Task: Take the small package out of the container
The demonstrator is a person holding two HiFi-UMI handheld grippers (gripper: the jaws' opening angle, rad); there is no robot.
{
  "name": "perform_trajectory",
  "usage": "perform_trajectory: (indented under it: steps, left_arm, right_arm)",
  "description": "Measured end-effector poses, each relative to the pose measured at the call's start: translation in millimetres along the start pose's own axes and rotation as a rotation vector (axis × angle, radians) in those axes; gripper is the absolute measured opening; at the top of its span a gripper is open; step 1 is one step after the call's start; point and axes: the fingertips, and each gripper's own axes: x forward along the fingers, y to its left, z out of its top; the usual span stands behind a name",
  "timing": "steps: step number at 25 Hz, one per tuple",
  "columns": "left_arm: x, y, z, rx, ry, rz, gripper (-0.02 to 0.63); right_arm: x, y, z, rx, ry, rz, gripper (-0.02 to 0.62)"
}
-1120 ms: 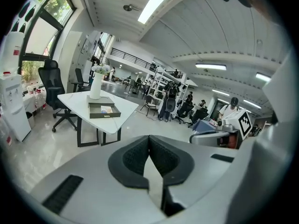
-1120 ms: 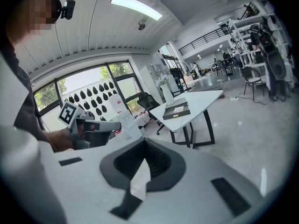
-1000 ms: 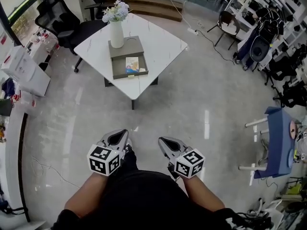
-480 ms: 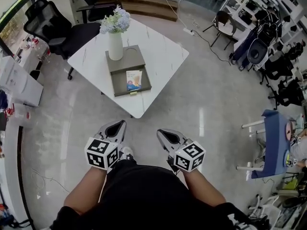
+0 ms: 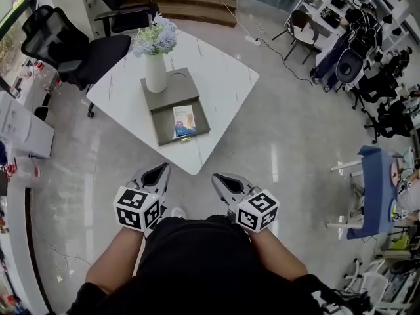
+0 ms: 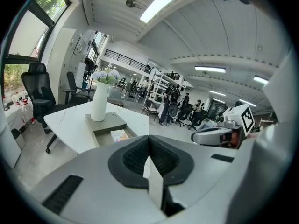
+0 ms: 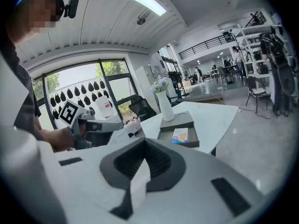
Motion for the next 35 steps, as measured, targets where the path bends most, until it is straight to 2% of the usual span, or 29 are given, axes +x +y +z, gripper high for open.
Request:
perform_trajectory:
  steps: [17, 22, 27, 32, 35]
  left_arm:
    - [14, 31, -3, -0.045, 0.006, 0.055, 0.002]
    - [34, 36, 11, 0.004, 0.009, 0.104, 0.002]
    - [64, 48, 25, -0.001, 0.026, 0.181, 0.002]
    - [109, 59, 38, 0.017, 0.056, 0.283, 0.002]
    - [135, 58, 47, 0.02, 0.066, 0.318, 0.002]
  right_arm:
    - [40, -12, 17, -0.036, 0.04, 0.047, 0.0]
    - [55, -38, 37, -0.04, 0.023, 0.079, 0.0]
    - [74, -69, 57, -0.081, 0.04, 0.136, 0.0]
    - [87, -118, 78, -0.114, 0.068, 0.187, 0.0]
    - [96, -146, 86, -0.11, 0.086, 0.222, 0.0]
